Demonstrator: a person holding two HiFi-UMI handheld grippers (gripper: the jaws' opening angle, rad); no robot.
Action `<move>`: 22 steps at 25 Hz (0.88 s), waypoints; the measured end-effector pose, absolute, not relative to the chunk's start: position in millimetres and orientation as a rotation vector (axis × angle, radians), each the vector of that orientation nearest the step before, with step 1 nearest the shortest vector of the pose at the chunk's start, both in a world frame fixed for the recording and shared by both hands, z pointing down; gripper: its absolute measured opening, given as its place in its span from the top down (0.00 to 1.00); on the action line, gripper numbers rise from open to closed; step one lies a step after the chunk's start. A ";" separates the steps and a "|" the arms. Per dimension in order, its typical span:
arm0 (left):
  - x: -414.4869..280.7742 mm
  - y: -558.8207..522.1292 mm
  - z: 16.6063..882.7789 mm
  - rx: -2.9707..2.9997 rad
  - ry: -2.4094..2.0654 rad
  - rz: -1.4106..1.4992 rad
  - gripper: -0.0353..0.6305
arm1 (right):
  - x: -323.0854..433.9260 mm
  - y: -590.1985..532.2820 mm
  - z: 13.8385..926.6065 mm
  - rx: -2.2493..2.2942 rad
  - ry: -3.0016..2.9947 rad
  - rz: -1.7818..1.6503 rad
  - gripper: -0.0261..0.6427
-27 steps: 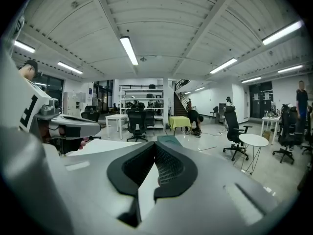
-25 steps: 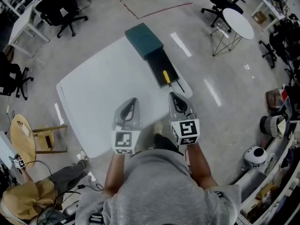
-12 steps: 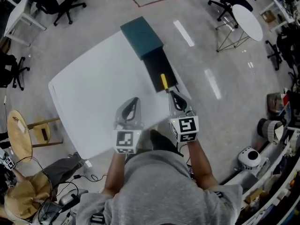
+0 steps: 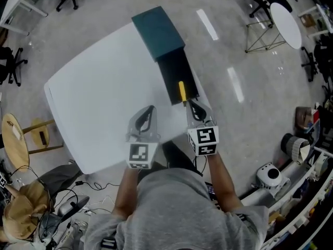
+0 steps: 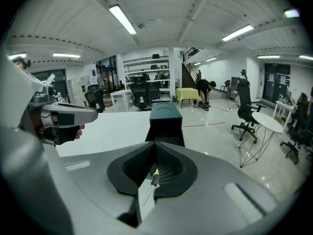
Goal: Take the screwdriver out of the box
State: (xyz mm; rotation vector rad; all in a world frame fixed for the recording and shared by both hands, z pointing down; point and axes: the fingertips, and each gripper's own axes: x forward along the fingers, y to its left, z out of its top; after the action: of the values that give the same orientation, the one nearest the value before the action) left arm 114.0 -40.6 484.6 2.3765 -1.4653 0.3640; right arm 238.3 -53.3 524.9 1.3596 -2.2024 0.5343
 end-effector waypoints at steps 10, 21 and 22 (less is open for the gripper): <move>121.0 -51.5 517.5 2.319 -1.437 0.405 0.93 | 245.1 -69.0 566.5 1.292 -2.110 0.655 0.95; 118.8 -53.6 529.1 2.282 -1.436 0.437 0.93 | 236.8 -71.2 604.4 1.197 -1.977 0.839 0.80; 118.7 -53.9 529.8 2.279 -1.436 0.439 0.93 | 235.8 -71.6 606.6 1.188 -1.968 0.845 0.78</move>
State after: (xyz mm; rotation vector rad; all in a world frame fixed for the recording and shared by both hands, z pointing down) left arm 118.7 -53.9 529.8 2.2795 -1.4358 0.4393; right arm 235.8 -71.6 606.6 1.1880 -1.9685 0.8446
